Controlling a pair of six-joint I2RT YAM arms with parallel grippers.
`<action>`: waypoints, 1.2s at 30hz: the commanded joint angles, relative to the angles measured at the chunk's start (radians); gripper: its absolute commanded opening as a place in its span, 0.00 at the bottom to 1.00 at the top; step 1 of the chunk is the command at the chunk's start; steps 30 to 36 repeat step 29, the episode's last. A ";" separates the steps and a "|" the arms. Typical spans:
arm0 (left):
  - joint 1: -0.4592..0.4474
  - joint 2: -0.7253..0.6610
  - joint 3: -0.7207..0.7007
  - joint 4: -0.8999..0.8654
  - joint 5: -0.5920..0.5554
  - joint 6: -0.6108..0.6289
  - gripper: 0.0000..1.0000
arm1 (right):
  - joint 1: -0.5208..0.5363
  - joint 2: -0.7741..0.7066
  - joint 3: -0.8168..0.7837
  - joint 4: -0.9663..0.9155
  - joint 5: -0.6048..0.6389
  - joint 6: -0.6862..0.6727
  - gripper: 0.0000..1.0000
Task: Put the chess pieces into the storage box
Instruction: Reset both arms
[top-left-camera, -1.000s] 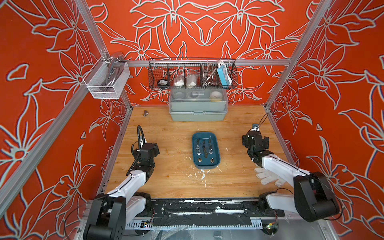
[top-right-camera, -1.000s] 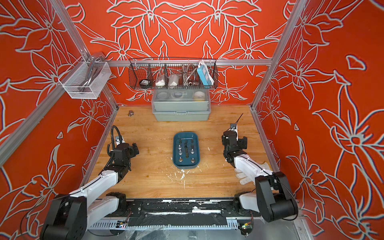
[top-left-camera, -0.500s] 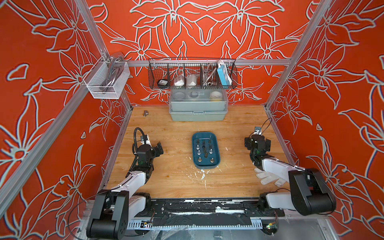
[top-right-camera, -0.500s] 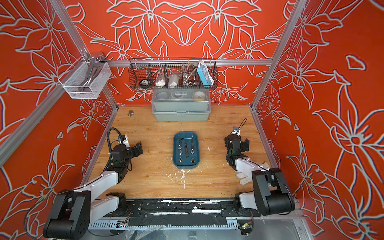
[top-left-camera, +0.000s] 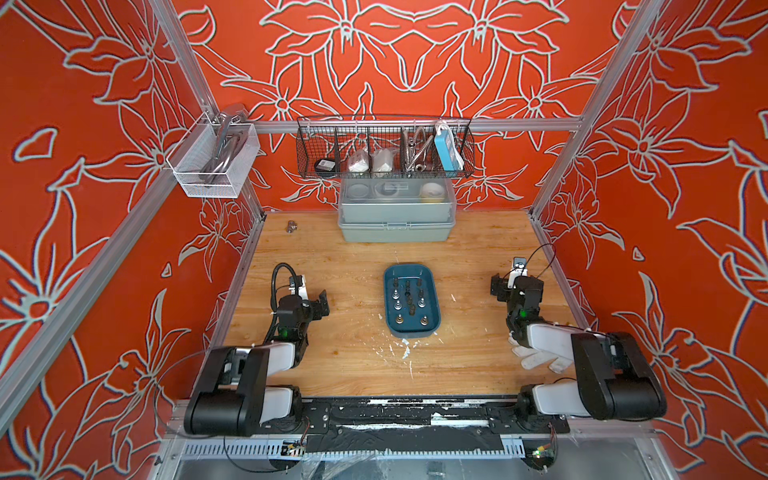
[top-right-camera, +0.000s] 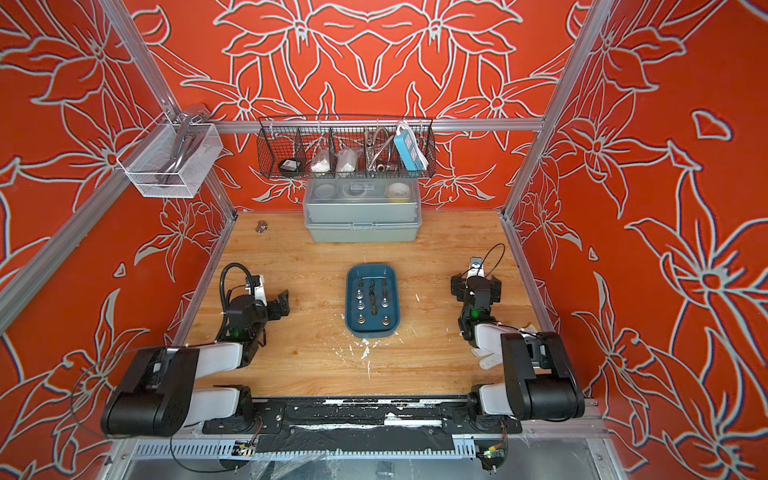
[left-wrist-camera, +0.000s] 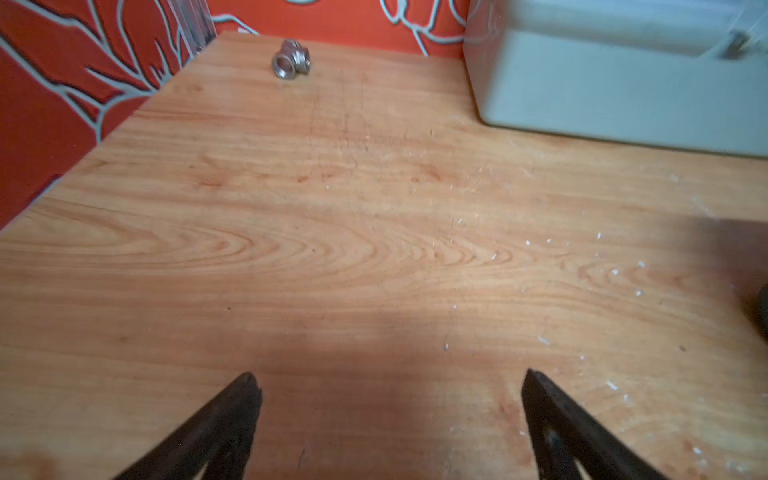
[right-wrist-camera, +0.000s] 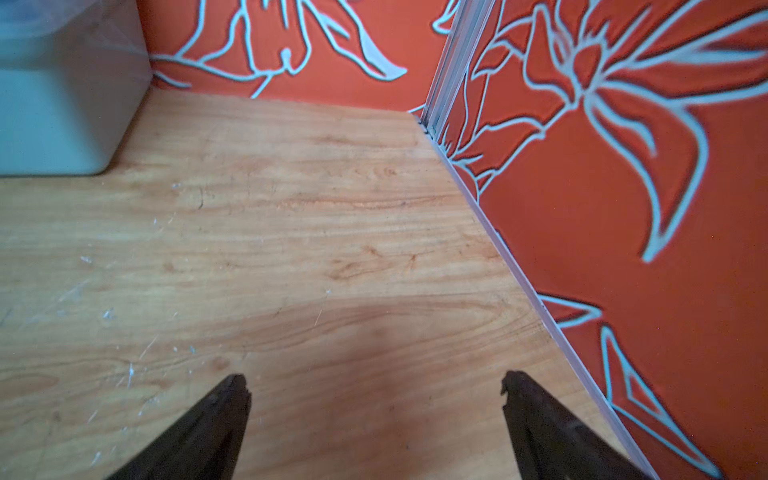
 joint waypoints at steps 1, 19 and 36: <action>0.009 0.023 0.081 -0.004 0.041 0.032 0.98 | -0.003 0.019 -0.020 0.013 -0.044 0.019 1.00; 0.016 0.033 0.108 -0.039 0.007 0.011 0.98 | -0.004 0.019 -0.031 0.039 -0.040 0.015 1.00; 0.011 0.032 0.113 -0.047 -0.002 0.014 0.98 | -0.003 0.020 -0.031 0.037 -0.040 0.015 1.00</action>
